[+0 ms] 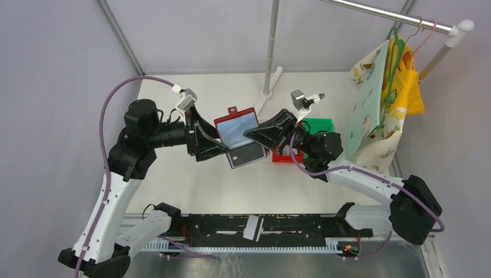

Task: Take the credit cards out of the card holder
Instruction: Remove the credit card from the card holder.

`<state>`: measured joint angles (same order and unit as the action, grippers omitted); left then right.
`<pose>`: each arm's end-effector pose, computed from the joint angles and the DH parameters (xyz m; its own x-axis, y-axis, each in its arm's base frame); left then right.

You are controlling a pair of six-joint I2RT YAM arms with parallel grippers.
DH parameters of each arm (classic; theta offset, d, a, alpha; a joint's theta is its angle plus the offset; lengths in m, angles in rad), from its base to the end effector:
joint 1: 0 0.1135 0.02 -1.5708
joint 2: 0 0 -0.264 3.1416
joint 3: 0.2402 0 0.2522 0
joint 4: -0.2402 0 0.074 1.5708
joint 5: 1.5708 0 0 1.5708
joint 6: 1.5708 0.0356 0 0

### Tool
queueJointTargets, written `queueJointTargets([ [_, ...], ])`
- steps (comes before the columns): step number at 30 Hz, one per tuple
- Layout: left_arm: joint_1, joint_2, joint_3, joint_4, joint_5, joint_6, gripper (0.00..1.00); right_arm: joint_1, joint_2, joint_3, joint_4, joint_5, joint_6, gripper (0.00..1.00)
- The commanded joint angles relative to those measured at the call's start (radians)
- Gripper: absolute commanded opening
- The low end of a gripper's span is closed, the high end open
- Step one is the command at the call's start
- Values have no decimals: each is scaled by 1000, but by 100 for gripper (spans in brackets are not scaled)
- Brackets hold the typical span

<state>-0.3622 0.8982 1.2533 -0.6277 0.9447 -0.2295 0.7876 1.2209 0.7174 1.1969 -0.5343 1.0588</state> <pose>0.1354 -0.0821 0.4359 -0.4584 0.0312 -0.8882 0.8556 0.2860 -0.4315 0.1660 0.1924 0.3627 -0.5516 0.5093 -0.6605 -0.8273 -0.2334 0.5110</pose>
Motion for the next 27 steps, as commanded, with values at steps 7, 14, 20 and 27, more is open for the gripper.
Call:
queueJointTargets([
  [7, -2, -46, -110, 229, 130, -251, 82, 102, 68, 52, 192, 336, 24, 0],
  [14, -1, -55, -122, 244, 126, -258, 47, 186, 131, 50, 267, 511, -34, 0],
  [20, -2, -44, -80, 89, 83, -100, 5, 193, 125, 56, 209, 477, -127, 25],
  [27, -1, 80, 99, -308, 104, 289, 2, 87, 53, 127, -239, 29, -336, 55],
])
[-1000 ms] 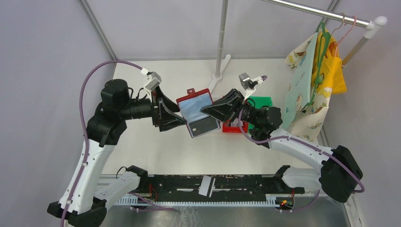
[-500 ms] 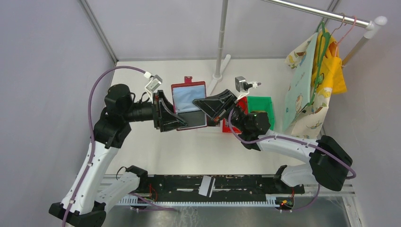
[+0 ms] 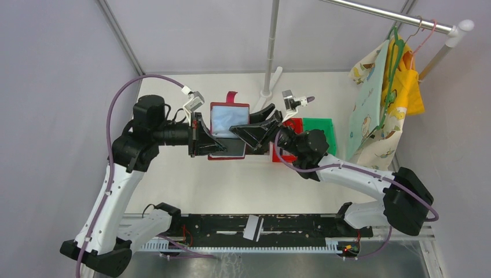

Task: Take the credit cards out of the card holder
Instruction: Remove the credit card from the card holder.

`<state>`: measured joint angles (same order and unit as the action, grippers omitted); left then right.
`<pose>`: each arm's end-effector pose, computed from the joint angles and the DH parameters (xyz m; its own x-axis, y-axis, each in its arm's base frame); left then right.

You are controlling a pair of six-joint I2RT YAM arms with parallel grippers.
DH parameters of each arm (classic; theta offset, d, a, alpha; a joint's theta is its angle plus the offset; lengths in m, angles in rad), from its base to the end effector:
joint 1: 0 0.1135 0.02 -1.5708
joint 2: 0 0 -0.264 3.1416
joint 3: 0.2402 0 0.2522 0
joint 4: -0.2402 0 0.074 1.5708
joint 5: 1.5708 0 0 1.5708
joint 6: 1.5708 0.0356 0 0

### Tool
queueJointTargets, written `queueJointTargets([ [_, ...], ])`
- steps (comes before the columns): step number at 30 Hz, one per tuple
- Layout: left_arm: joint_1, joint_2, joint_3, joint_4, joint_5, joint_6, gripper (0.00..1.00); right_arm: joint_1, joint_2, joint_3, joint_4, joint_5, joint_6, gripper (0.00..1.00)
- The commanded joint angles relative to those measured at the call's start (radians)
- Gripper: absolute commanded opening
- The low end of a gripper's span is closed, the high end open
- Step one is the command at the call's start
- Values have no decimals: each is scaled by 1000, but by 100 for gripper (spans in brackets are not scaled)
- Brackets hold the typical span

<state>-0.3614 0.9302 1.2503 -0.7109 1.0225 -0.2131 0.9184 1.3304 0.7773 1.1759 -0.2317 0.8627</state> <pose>0.1403 -0.0855 0.4239 -0.5433 0.0875 -0.8349 0.8262 0.2323 -0.5133 0.1667 0.2317 0.3557 -0.4432 0.6377 -0.6300 -0.8456 -0.0642 0.5299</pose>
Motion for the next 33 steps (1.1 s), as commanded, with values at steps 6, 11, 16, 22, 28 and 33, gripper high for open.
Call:
queueJointTargets([
  [6, -2, 112, 193, -402, 66, 452, 2, -102, -90, 75, -306, -444, -147, 45],
  [11, -2, 140, 242, -521, 80, 558, 2, -124, -69, 113, -200, -526, -28, 53],
  [16, -3, 156, 277, -608, 89, 629, 2, -125, -58, 140, -147, -514, 22, 58],
  [22, -3, 164, 300, -657, 102, 670, 2, -124, -33, 171, -148, -539, 62, 33],
  [28, -3, 172, 326, -687, 83, 704, 2, -118, -14, 207, -170, -661, 85, 32],
  [33, -2, 195, 349, -745, 75, 753, 2, -116, -16, 242, -256, -701, 28, 40],
])
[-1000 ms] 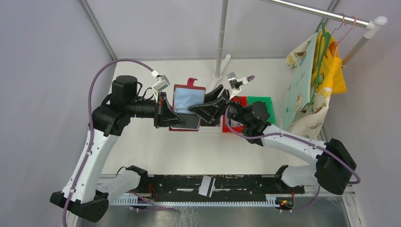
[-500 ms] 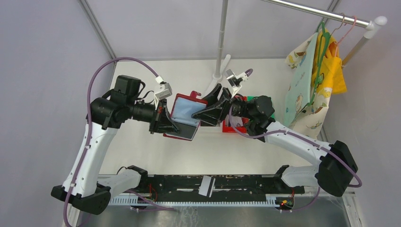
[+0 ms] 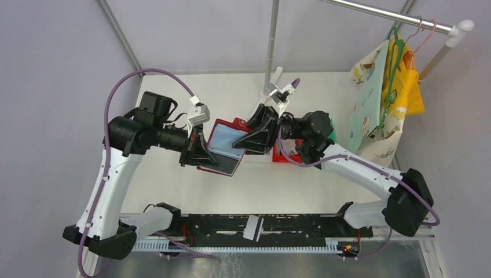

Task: Take the credit cards out of the card holder
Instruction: Remove the credit card from the card holder.

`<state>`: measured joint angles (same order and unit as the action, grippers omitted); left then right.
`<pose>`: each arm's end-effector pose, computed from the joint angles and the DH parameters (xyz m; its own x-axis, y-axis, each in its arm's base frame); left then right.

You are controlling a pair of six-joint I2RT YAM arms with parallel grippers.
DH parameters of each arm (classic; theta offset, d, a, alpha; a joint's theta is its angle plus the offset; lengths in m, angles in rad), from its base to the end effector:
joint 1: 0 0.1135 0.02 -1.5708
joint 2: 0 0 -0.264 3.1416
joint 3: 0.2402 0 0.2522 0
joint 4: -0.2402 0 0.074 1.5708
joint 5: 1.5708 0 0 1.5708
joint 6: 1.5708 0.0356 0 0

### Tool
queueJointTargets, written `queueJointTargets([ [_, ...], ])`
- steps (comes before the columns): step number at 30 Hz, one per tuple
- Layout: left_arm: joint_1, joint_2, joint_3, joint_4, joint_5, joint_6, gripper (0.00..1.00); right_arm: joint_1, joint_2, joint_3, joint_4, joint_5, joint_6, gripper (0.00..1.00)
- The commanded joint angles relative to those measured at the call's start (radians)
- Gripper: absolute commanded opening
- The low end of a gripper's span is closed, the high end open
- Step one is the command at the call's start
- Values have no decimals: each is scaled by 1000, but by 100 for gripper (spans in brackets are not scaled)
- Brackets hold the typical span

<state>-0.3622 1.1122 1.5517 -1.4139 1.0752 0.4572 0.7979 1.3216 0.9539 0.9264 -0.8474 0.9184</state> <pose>0.1295 -0.0826 0.4335 -0.4159 0.3821 -0.8253 0.9073 0.1125 -0.4051 0.1818 0.2246 0.3890 -0.5045 0.2361 -0.8305 -0.8512 -0.2972 0.4326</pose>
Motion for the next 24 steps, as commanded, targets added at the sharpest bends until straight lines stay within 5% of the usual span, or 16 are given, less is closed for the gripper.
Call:
queueJointTargets([
  [1, -2, 16, 50, -49, 23, 87, 2, 4, -6, 71, -15, -88, -34, 39],
  [4, -2, 17, 53, -42, 23, 89, 5, 5, -4, 83, 0, -57, -21, 7],
  [5, -1, 14, 51, -23, 27, 72, 15, 6, -7, 70, 41, -27, 1, 0],
  [7, -3, 5, 41, 50, 35, 3, 38, 12, -23, 14, 199, 63, 59, 0],
  [11, -2, -57, -60, 369, 44, -312, 62, 30, -55, -81, 396, 278, 111, 0],
  [16, -2, -204, -262, 843, 59, -717, 62, 76, -76, -165, 497, 489, 108, 0],
  [24, -1, -237, -284, 950, 73, -842, 46, 127, -90, -291, 667, 685, 79, 0],
])
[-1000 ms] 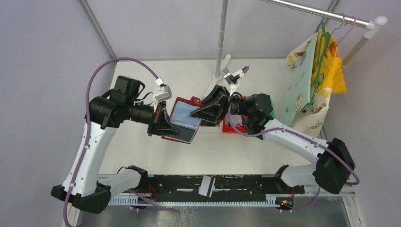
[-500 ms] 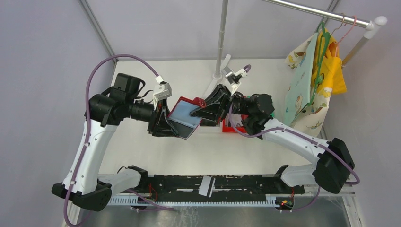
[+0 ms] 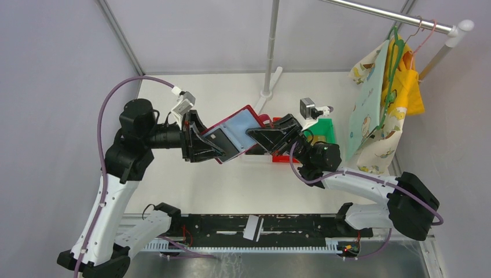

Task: Take the credit cards out of the card holder
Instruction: Remove the credit card from the card holder.

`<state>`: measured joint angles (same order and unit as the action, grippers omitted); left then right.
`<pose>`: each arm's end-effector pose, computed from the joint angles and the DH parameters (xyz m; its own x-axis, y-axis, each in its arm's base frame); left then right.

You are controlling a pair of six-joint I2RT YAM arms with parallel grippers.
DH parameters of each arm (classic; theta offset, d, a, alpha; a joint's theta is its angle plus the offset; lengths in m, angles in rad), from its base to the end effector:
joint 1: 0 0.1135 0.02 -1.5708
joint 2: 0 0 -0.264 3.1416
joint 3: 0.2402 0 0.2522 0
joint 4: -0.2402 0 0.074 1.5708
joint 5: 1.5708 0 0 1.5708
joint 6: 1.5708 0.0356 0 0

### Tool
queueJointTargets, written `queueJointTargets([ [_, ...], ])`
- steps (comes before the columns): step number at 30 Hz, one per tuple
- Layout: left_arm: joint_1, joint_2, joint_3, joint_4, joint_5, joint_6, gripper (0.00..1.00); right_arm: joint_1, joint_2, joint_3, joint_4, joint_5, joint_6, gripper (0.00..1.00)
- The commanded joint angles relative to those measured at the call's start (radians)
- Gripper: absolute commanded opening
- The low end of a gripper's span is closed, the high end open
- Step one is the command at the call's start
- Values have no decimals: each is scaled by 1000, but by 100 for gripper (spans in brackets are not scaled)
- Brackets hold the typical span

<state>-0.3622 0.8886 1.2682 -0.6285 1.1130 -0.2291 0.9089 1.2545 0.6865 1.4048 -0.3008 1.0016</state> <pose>0.1250 -0.0815 0.4428 -0.4445 0.0611 -0.8937 0.8919 0.1223 -0.4353 0.1447 0.2029 0.3634 -0.4914 0.6783 -0.5463 -0.8562 -0.2614 0.4457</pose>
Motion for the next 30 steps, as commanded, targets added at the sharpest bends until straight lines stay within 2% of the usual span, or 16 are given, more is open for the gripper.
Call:
queueJointTargets([
  [1, -2, -20, -13, 188, 33, -178, 46, 20, -21, -34, 208, 155, -4, 0],
  [4, -1, -41, -34, 254, 33, -236, 41, 39, -10, -48, 249, 193, -8, 0],
  [9, -1, -52, -42, 329, 39, -319, 24, 78, 15, -68, 300, 270, -25, 0],
  [13, 0, -64, -31, 322, -5, -310, 4, 107, 31, -91, 330, 295, -45, 0],
  [14, -1, -64, -21, 301, -21, -291, 2, 110, 30, -99, 328, 295, -51, 3],
  [18, -1, -41, 33, 150, -109, -149, 2, 104, -26, -183, 289, 328, -92, 40],
  [19, -2, -27, 59, 56, -132, -58, 2, 95, -57, -210, 244, 342, -108, 50],
  [20, -1, -10, 88, -15, -156, 18, 2, 76, -104, -241, 185, 352, -124, 56],
  [22, -1, 27, 142, -150, -220, 155, 2, 30, -204, -282, 38, 365, -157, 63],
  [26, -2, 97, 200, -343, -378, 380, 2, -91, -402, -277, -306, 305, -184, 62],
  [28, -2, 138, 217, -415, -453, 442, 2, -150, -486, -236, -466, 238, -210, 62],
  [30, -2, 194, 240, -494, -471, 489, 2, -163, -502, -179, -569, 152, -257, 63],
])
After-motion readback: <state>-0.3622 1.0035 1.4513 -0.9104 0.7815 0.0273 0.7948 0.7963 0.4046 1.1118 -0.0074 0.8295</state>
